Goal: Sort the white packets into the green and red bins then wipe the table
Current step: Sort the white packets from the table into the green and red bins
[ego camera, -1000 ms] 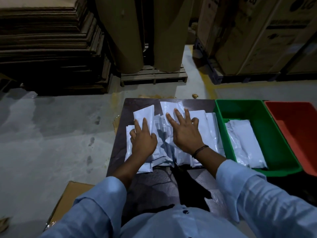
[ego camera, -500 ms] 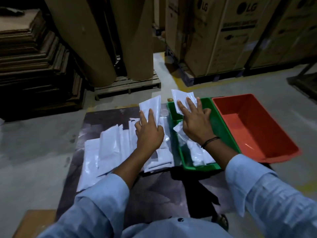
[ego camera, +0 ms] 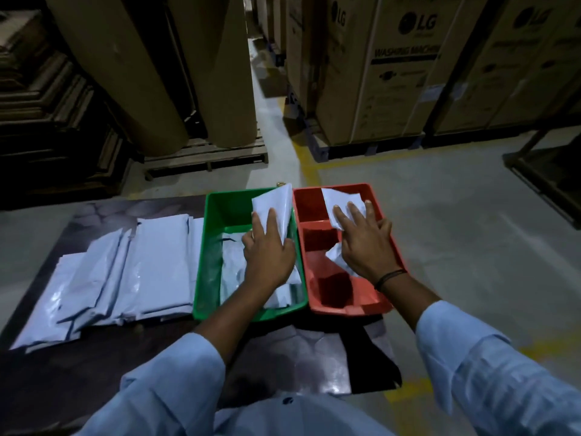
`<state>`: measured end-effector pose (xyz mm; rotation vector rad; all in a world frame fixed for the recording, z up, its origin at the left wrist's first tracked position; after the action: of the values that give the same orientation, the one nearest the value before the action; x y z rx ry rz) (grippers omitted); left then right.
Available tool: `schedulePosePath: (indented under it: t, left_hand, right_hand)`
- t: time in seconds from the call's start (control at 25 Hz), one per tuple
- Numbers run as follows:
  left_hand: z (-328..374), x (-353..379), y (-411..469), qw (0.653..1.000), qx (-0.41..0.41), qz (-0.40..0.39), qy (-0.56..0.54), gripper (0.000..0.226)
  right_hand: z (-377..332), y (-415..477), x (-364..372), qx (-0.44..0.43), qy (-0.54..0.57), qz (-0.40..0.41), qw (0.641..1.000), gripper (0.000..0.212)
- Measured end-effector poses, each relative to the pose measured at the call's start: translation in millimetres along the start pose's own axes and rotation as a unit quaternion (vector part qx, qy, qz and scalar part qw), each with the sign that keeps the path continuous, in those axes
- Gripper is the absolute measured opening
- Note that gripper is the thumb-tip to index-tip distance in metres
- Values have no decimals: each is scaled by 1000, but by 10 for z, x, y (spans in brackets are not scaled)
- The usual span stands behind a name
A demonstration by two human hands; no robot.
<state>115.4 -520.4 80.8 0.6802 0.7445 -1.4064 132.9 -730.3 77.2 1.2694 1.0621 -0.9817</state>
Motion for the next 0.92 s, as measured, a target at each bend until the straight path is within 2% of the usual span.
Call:
schedulePosePath:
  t: [0.2,0.36,0.44,0.76,0.92]
  left_hand:
    - [283,286,-48,999,-13,-3,30,72]
    - [431,431,0,998,-8,-5,69,73]
    - [489,554,15,997,-7,-16,78,73]
    - [452,650,15,997,-33,-1,74,73]
    - [411,614,53,996,-42,14,71,73]
  right_hand:
    - [231,-39,500,-48,-25,-105,993,71]
    - [238,-137,901,-62,-33,-179,981,97]
    - [250,-188,1085,-75,-51,-200,976,101]
    - [295,-217,1400,-73,-62,-242,966,74]
    - [298,-262,1522,-60,-42,-279,958,72]
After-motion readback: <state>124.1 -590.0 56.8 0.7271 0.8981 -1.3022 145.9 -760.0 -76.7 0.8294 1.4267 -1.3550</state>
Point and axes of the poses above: each hand's wrist, its own y-axis towards the middle knuckle, its own x-axis out of the palm, z = x × y, the point moved 10 cm from there along y, towards the middle knuckle, and after that the axes turned 4 degrees about z, right-handed, at the moved point
